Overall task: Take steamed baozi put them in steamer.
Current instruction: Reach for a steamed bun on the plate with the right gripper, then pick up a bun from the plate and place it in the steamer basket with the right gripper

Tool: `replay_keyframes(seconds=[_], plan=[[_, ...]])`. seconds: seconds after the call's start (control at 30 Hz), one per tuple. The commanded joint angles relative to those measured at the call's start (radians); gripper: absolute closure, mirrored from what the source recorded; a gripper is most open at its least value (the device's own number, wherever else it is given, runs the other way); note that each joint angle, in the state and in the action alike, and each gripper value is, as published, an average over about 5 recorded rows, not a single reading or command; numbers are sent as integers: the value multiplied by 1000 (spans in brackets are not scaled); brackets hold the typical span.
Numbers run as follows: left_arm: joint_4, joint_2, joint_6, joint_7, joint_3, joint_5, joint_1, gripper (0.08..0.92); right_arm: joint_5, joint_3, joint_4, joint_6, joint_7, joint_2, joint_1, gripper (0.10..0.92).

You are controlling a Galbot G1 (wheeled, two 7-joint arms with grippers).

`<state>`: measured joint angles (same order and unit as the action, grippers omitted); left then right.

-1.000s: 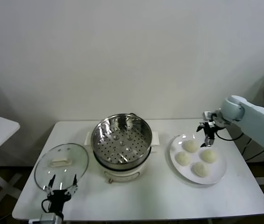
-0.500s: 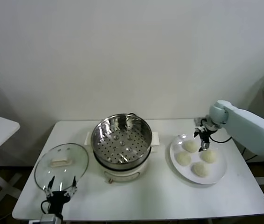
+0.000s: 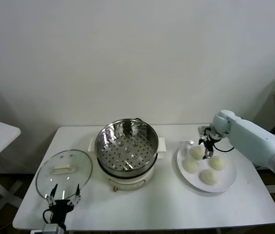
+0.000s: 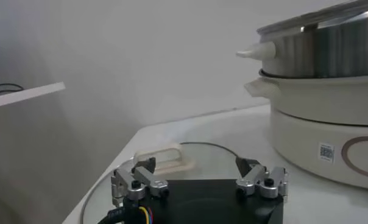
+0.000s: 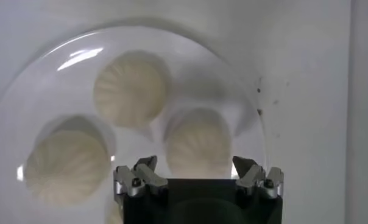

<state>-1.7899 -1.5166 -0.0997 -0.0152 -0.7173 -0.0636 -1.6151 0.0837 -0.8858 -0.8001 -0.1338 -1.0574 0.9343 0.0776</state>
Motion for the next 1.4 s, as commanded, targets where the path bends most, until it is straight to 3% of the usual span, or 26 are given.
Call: replay_keyframes(seconds=[0.03, 0.33, 0.47, 0.7, 1.07, 1.4], plan=[[1, 0, -1, 0, 0, -2, 0, 177, 12, 25, 24, 5, 11, 15, -15, 208], [4, 1, 2, 1, 0, -5, 3, 177, 27, 19, 25, 5, 7, 18, -14, 387], [6, 1, 2, 1, 0, -6, 4, 177, 24, 8, 20, 4, 5, 16, -4, 425], [2, 5, 2, 0, -4, -6, 1, 177, -75, -109, -89, 6, -9, -42, 126, 431], [0, 10, 0, 2, -7, -5, 1, 177, -381, -501, -370, 97, -24, -85, 666, 431], [5, 8, -3, 8, -9, -16, -6, 177, -451, -646, -431, 447, 29, 104, 868, 428]])
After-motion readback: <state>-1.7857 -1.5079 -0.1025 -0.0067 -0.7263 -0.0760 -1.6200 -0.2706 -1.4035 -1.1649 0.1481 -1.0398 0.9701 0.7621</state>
